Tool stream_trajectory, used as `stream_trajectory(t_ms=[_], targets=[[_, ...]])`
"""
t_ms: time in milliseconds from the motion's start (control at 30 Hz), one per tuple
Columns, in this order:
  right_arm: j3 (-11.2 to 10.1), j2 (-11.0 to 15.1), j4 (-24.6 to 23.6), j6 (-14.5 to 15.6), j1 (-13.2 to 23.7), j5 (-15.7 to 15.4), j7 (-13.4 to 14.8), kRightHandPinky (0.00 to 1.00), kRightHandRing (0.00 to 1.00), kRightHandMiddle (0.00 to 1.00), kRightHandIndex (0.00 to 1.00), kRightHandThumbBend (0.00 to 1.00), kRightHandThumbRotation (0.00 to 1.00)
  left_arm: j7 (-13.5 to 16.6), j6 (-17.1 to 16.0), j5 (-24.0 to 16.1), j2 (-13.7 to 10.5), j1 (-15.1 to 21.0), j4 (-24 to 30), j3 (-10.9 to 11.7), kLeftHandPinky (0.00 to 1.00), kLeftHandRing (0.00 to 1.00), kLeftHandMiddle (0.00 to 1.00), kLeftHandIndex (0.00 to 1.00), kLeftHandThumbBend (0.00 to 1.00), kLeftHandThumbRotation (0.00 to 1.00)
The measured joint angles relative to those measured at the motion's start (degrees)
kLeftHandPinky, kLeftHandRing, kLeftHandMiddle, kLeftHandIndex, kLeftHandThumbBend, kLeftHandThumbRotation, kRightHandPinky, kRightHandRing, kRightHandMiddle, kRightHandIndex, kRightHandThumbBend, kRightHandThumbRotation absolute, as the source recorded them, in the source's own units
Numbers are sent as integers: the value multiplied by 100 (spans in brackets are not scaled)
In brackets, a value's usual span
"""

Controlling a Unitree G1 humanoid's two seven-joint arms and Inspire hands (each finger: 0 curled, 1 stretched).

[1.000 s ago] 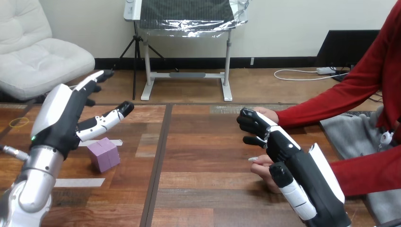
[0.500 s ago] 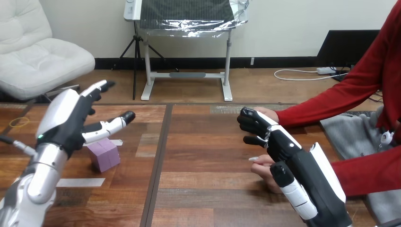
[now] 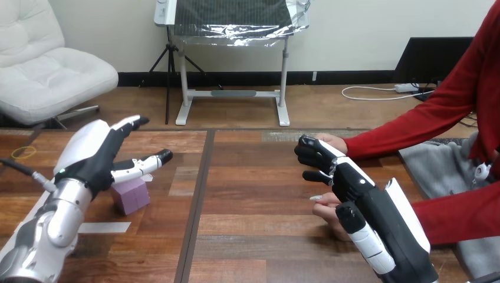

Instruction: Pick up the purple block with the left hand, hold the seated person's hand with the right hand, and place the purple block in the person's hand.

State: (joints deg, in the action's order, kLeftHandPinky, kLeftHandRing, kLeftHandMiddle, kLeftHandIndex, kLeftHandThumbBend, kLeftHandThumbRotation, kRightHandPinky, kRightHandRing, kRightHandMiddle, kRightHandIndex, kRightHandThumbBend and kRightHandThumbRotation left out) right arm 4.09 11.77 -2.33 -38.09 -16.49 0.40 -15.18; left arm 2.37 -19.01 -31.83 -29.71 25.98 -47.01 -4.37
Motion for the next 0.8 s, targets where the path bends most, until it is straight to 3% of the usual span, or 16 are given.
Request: stream_trajectory(t_ms=[300,800], targets=[[-4,0,-2,1,-3,0,-1,81,87,87,88,75,100,-16,398,-57,-3,257,-338,-216,79,88,91,91,62,72],[-12,2,-96,31,-33,-14,0,81,87,87,87,76,100,171,532,-240,-103,554,-931,-598,80,88,90,90,63,69]])
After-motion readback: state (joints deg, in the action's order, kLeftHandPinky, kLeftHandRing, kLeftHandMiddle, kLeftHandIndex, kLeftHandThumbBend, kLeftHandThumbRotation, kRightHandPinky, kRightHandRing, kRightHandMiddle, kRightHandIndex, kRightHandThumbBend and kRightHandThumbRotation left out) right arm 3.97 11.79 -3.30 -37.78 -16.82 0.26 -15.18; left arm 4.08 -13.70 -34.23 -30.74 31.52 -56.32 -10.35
